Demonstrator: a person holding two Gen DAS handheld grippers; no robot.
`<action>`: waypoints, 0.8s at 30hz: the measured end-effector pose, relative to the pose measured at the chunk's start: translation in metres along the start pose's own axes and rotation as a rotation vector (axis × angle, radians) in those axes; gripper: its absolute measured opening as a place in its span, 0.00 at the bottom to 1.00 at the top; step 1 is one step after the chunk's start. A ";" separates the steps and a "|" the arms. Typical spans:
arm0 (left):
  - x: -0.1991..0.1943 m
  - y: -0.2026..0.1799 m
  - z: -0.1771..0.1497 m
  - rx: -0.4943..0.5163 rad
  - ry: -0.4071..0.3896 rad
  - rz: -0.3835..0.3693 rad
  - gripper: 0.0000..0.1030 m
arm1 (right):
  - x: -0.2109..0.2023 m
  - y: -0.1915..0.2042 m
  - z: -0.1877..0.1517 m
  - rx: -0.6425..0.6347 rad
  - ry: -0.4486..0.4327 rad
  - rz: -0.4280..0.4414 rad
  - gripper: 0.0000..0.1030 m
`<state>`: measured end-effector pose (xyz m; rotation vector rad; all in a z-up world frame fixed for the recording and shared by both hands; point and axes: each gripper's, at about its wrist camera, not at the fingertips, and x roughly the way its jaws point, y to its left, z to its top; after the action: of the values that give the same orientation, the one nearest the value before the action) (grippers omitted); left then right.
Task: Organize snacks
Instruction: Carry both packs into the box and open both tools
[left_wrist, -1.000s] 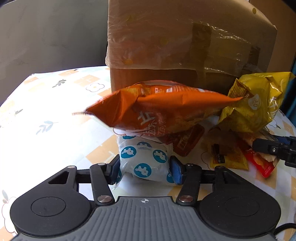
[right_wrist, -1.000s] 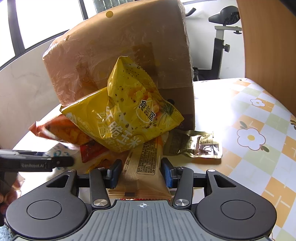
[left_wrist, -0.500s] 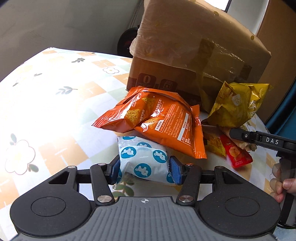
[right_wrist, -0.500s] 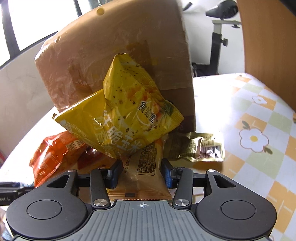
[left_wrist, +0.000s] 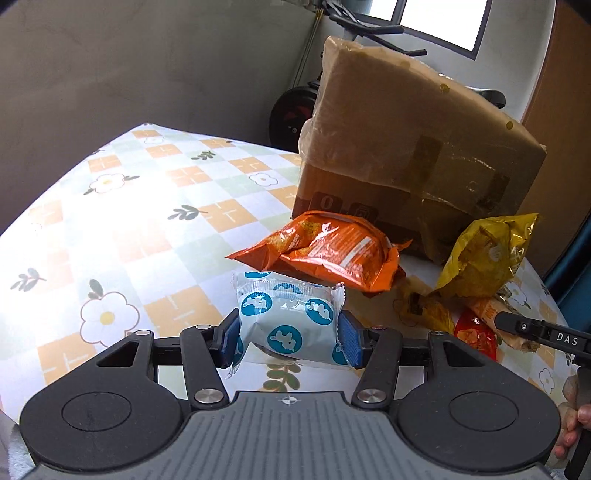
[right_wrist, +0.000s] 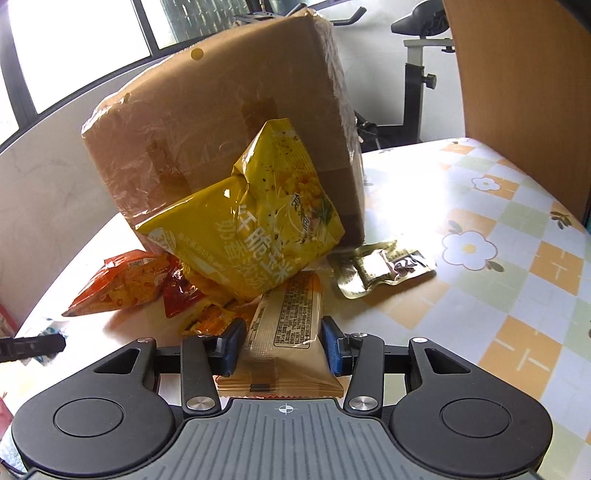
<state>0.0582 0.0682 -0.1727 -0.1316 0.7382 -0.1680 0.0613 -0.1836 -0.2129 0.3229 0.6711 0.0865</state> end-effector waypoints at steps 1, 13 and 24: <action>-0.011 -0.001 0.000 0.003 -0.008 -0.006 0.55 | -0.004 0.000 0.000 -0.005 -0.003 0.001 0.40; -0.041 -0.011 0.009 0.026 -0.100 -0.039 0.55 | -0.045 -0.007 0.004 0.015 -0.081 -0.004 0.39; -0.055 -0.017 0.022 0.044 -0.162 -0.061 0.55 | -0.087 -0.018 0.029 0.059 -0.210 0.012 0.39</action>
<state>0.0314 0.0636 -0.1173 -0.1244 0.5690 -0.2286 0.0106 -0.2246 -0.1453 0.3866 0.4642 0.0436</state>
